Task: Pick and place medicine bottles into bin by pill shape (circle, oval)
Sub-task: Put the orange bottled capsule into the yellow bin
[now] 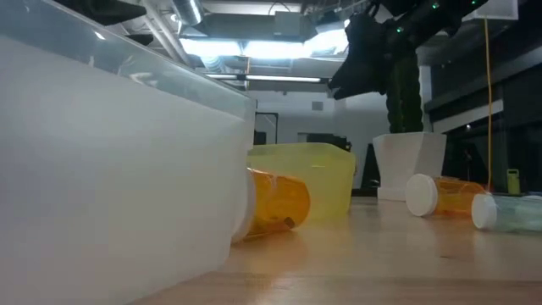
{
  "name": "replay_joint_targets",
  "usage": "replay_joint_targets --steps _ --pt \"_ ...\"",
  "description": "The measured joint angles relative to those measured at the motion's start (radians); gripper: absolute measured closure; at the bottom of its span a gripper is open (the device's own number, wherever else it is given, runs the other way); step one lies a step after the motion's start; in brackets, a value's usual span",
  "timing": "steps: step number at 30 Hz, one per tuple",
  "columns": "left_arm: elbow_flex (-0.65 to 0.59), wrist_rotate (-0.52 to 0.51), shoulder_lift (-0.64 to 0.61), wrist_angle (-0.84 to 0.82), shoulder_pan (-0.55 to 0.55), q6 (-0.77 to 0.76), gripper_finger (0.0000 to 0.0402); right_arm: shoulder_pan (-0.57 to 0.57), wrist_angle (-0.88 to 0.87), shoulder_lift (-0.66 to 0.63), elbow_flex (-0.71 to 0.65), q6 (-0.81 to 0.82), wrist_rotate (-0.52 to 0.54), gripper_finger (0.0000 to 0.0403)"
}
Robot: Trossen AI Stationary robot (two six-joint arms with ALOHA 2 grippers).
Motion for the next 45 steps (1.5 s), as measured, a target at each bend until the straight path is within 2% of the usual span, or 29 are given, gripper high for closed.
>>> replay_joint_targets --steps 5,7,11,16,23,28,39,45 --pt "0.000 0.013 0.000 0.000 0.000 -0.096 0.0151 0.009 0.013 -0.001 0.000 0.061 -0.038 0.0198" --pt "0.000 0.047 0.000 0.000 0.000 -0.120 0.0151 0.020 0.016 -0.001 0.000 0.081 -0.038 0.0198" --pt "0.000 0.172 0.000 0.000 0.000 -0.129 0.0151 0.056 0.020 -0.001 0.000 0.127 -0.038 0.0198" --pt "0.000 0.342 0.011 -0.023 -0.001 -0.128 0.0153 0.107 0.032 -0.002 0.000 0.086 0.017 0.0198" --pt "0.000 0.362 0.017 -0.092 -0.001 -0.070 0.0158 0.150 0.032 0.003 0.000 0.072 0.022 0.0198" --pt "0.000 0.369 0.016 -0.085 -0.001 -0.045 0.0159 0.160 0.045 0.003 0.000 0.072 0.022 0.0198" --pt "0.000 0.477 0.016 -0.090 -0.005 -0.155 0.0159 0.160 0.129 0.026 -0.001 0.128 0.015 0.0198" --pt "0.000 0.464 0.027 -0.090 -0.080 -0.204 0.0159 0.160 0.185 0.083 0.000 0.126 0.015 0.0198"
